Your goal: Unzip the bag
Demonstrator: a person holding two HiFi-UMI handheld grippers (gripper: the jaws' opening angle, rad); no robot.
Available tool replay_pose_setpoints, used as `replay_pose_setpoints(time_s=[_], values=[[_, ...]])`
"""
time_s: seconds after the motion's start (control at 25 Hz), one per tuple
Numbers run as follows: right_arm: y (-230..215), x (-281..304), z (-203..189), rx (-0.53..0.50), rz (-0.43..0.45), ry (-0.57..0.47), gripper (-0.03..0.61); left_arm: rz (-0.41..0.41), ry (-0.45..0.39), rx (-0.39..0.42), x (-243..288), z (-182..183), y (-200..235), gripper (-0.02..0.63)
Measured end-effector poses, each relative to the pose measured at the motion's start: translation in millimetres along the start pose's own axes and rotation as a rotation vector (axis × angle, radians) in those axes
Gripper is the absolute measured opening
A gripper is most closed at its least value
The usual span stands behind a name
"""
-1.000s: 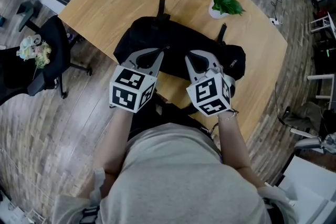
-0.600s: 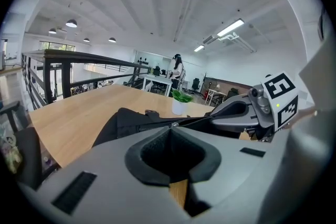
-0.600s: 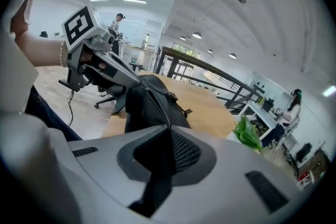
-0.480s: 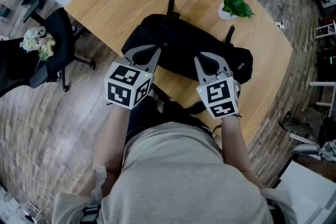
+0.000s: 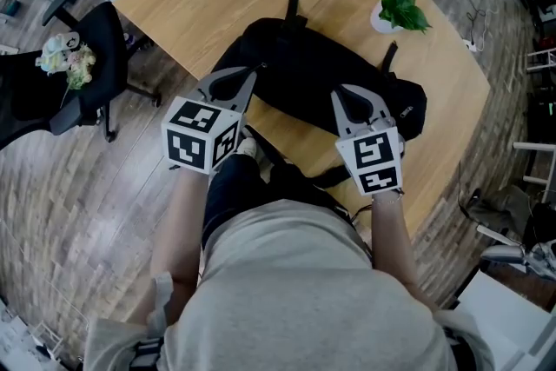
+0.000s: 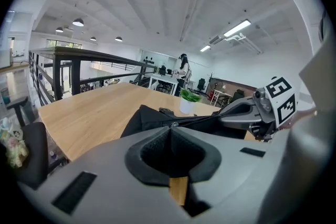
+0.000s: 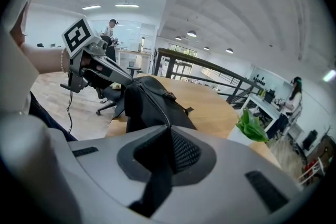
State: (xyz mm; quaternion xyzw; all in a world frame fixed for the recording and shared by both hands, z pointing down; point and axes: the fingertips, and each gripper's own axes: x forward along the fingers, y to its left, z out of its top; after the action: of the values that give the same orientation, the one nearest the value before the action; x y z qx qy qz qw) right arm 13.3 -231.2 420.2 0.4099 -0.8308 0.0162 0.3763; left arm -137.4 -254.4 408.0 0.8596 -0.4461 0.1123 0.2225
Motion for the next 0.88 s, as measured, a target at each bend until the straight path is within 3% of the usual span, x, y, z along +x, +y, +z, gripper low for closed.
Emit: replay_pose_setpoints(time_s=[0.88], values=[[-0.1, 3.5, -3.0, 0.021, 0.021, 0.0, 0.029, 0.044, 0.004, -0.011, 2.8, -2.0, 20.6, 0.023]])
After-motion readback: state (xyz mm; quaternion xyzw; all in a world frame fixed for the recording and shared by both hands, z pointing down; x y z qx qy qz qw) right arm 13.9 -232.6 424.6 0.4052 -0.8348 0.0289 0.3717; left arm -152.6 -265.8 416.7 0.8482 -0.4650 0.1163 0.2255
